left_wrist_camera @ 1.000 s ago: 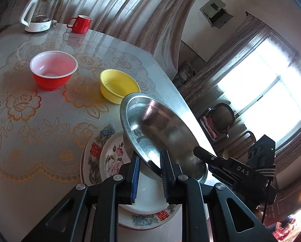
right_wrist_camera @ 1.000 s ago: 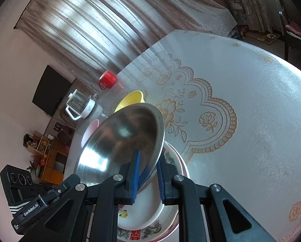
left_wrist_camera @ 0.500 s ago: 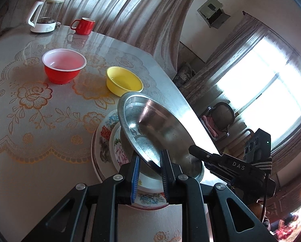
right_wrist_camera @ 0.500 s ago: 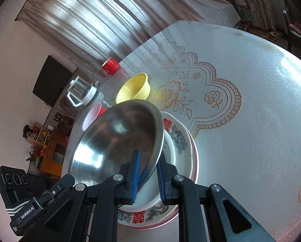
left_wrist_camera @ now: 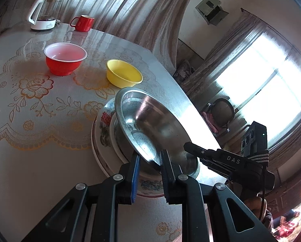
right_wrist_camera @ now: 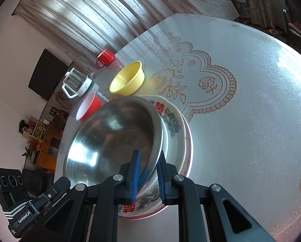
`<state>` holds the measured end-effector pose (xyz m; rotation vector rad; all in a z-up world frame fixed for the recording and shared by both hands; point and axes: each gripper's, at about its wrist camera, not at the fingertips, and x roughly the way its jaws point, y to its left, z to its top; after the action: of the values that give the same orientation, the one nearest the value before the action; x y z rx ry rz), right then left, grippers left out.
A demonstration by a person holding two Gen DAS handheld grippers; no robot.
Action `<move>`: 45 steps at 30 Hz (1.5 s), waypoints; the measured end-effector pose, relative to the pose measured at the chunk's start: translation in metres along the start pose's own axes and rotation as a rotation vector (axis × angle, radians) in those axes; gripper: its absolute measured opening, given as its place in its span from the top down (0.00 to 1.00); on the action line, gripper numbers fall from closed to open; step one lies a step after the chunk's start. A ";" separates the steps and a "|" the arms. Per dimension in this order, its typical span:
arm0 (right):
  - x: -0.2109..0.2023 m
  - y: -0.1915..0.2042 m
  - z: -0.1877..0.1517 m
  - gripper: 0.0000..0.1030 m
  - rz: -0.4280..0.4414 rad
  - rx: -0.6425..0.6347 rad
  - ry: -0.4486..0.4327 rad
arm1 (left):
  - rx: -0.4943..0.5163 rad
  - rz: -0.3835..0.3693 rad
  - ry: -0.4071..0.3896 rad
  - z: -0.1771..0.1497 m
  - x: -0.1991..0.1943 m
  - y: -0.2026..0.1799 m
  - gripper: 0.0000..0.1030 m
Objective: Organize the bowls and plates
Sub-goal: 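Lower the steel bowl onto the rose-print plate with both grippers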
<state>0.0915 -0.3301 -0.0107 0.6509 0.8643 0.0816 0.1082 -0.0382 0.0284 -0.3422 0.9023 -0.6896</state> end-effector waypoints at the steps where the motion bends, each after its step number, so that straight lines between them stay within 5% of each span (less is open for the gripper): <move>1: 0.000 0.000 0.000 0.85 -0.001 0.000 -0.001 | 0.001 -0.001 -0.001 0.000 0.000 0.000 0.81; 25: -0.005 0.014 -0.009 0.85 -0.062 -0.103 -0.036 | 0.095 0.174 -0.027 -0.014 -0.004 -0.009 0.80; 45: -0.007 0.014 -0.012 0.84 -0.055 -0.128 -0.026 | 0.069 0.230 -0.043 -0.014 -0.009 0.003 0.80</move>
<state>0.0808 -0.3148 -0.0037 0.5071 0.8443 0.0783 0.0936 -0.0299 0.0242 -0.1877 0.8597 -0.4984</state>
